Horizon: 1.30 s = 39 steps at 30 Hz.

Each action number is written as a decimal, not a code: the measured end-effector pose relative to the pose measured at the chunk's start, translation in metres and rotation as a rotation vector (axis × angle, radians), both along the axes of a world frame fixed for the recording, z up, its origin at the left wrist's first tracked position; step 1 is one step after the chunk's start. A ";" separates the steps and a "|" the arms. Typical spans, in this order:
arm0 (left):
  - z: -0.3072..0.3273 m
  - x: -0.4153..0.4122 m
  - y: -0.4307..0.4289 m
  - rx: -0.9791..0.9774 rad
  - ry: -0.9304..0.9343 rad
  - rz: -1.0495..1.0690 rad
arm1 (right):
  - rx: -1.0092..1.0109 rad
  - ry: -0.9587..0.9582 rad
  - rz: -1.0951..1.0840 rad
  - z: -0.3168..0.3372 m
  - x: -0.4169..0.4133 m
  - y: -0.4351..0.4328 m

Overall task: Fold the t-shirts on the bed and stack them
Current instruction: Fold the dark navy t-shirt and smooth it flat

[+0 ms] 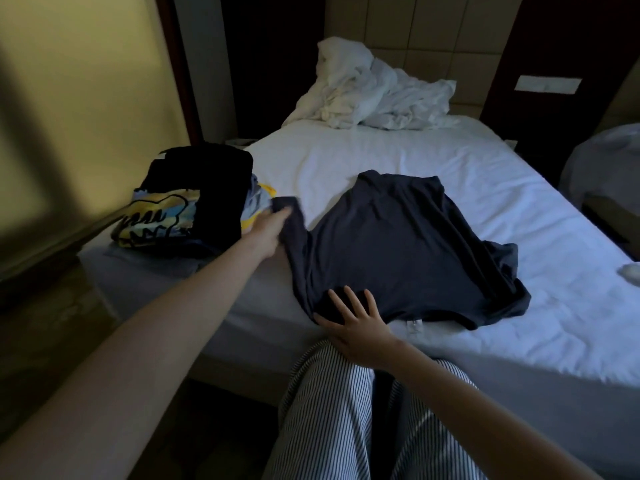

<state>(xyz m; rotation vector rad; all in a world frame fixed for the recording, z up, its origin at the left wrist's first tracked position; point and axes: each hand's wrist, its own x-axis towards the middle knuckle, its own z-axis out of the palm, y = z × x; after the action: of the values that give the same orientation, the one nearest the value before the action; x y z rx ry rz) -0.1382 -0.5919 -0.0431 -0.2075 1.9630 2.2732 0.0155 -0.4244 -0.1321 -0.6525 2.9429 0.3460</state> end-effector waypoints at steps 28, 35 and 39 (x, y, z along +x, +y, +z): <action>-0.062 0.050 0.118 -1.333 0.644 -0.674 | -0.566 0.622 -0.483 0.014 0.035 0.143; -0.034 0.072 0.217 -1.111 0.768 -0.787 | -0.869 0.480 -1.230 0.025 0.037 0.219; -0.029 0.077 0.271 -1.057 0.805 -0.823 | -0.969 0.335 -1.260 0.031 0.019 0.249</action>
<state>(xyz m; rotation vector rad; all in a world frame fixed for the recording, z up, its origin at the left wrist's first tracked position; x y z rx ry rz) -0.0614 -0.3212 -0.0725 1.3175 2.6382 0.6842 0.0348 -0.1751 -0.1014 1.3500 2.9121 -1.1687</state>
